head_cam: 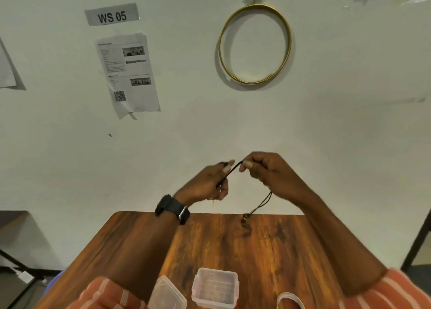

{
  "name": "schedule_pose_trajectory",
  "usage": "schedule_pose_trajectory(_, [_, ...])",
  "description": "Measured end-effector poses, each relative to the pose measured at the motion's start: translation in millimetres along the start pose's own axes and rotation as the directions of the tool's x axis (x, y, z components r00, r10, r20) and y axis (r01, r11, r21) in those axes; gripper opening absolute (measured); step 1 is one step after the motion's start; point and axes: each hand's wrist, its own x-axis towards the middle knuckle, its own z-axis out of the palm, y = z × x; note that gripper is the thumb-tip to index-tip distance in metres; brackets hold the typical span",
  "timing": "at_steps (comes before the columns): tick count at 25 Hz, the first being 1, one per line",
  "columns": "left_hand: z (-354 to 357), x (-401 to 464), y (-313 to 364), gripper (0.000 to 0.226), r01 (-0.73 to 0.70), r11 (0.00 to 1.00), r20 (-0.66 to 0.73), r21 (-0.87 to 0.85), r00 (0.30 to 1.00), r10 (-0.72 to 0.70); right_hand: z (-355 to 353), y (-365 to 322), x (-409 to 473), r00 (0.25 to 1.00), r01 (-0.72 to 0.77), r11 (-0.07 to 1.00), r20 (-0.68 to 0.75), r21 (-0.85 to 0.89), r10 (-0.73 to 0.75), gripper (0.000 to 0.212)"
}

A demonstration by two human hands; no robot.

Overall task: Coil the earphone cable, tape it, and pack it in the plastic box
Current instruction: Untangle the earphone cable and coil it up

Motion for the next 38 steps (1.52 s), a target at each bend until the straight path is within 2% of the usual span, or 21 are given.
schedule_pose_trajectory(1, [12,-7,0,0.051,0.022,0.971,0.118,-0.239,0.993,0.007,-5,-5,11,0.999,0.028,0.999,-0.038,-0.026,-0.029,0.024])
schedule_pose_trajectory(2, [25,-13,2,0.054,0.059,0.864,0.228,-0.500,0.971,0.065,-9,-4,21,0.997,0.042,0.999,-0.056,-0.034,-0.044,0.023])
schedule_pose_trajectory(4, [42,-20,9,0.059,0.112,0.549,0.273,-0.828,0.936,0.221,-5,12,33,0.998,0.028,0.999,-0.059,0.019,-0.027,0.023])
schedule_pose_trajectory(6, [46,-16,18,0.059,0.013,0.382,0.119,-0.924,0.959,0.257,11,41,33,0.996,-0.054,0.984,-0.063,0.168,0.065,0.023])
schedule_pose_trajectory(8, [38,-5,25,0.058,-0.186,0.393,-0.126,-0.900,0.977,0.174,33,67,21,0.987,-0.145,0.961,-0.029,0.235,0.156,0.021])
schedule_pose_trajectory(9, [31,1,26,0.057,-0.277,0.453,-0.247,-0.848,0.961,0.125,44,76,11,0.983,-0.183,0.957,0.031,0.224,0.181,0.021])
schedule_pose_trajectory(11, [13,16,18,0.052,-0.354,0.710,-0.454,-0.609,0.889,0.055,59,86,-7,0.954,-0.261,0.950,0.193,0.171,0.227,0.024])
schedule_pose_trajectory(13, [1,21,1,0.045,-0.200,0.966,-0.526,-0.163,0.846,0.087,59,85,-17,0.914,-0.294,0.953,0.314,0.074,0.258,0.023])
schedule_pose_trajectory(14, [-1,20,-9,0.043,-0.067,0.994,-0.487,0.081,0.868,0.098,55,81,-17,0.906,-0.292,0.956,0.333,0.040,0.262,0.022])
schedule_pose_trajectory(15, [1,16,-22,0.039,0.049,0.954,-0.422,0.296,0.903,0.084,49,75,-14,0.908,-0.284,0.959,0.325,0.016,0.264,0.020])
schedule_pose_trajectory(16, [6,10,-32,0.035,0.098,0.903,-0.337,0.418,0.940,0.055,41,69,-10,0.924,-0.256,0.966,0.285,-0.035,0.255,0.020])
schedule_pose_trajectory(17, [13,4,-39,0.037,0.094,0.899,-0.243,0.427,0.970,0.014,34,63,-5,0.945,-0.205,0.972,0.234,-0.118,0.227,0.020])
schedule_pose_trajectory(19, [28,-7,-46,0.042,0.081,0.972,-0.049,0.220,0.996,-0.072,22,56,4,0.972,-0.097,0.976,0.192,-0.195,0.135,0.021])
schedule_pose_trajectory(21, [44,-13,-51,0.048,0.121,0.972,0.084,-0.200,0.991,-0.106,22,58,11,0.985,-0.053,0.995,0.161,-0.085,0.066,0.019])
schedule_pose_trajectory(23, [56,-19,-59,0.050,0.155,0.743,0.144,-0.651,0.986,-0.079,28,72,13,0.997,-0.062,0.997,0.059,0.049,0.059,0.013])
schedule_pose_trajectory(25, [61,-22,-64,0.051,0.198,0.462,0.224,-0.864,0.974,0.002,39,89,8,0.996,-0.083,0.982,-0.022,0.171,0.088,0.011])
schedule_pose_trajectory(27, [64,-23,-69,0.050,0.257,0.264,0.292,-0.930,0.951,0.103,51,107,1,0.983,-0.170,0.948,-0.019,0.270,0.182,0.019])
schedule_pose_trajectory(30, [66,-19,-75,0.047,0.296,0.079,0.306,-0.952,0.933,0.188,70,120,-9,0.926,-0.373,0.819,0.114,0.436,0.361,0.075])
schedule_pose_trajectory(31, [66,-16,-79,0.047,0.297,0.042,0.299,-0.954,0.935,0.192,74,123,-11,0.901,-0.431,0.770,0.170,0.471,0.400,0.085])
schedule_pose_trajectory(34, [65,-13,-88,0.048,0.281,0.008,0.279,-0.960,0.949,0.147,73,121,-13,0.870,-0.492,0.756,0.268,0.432,0.413,0.073])
schedule_pose_trajectory(38, [62,-13,-90,0.041,0.191,0.151,0.176,-0.970,0.979,-0.105,66,123,-10,0.834,-0.546,0.712,0.200,0.443,0.515,0.033])
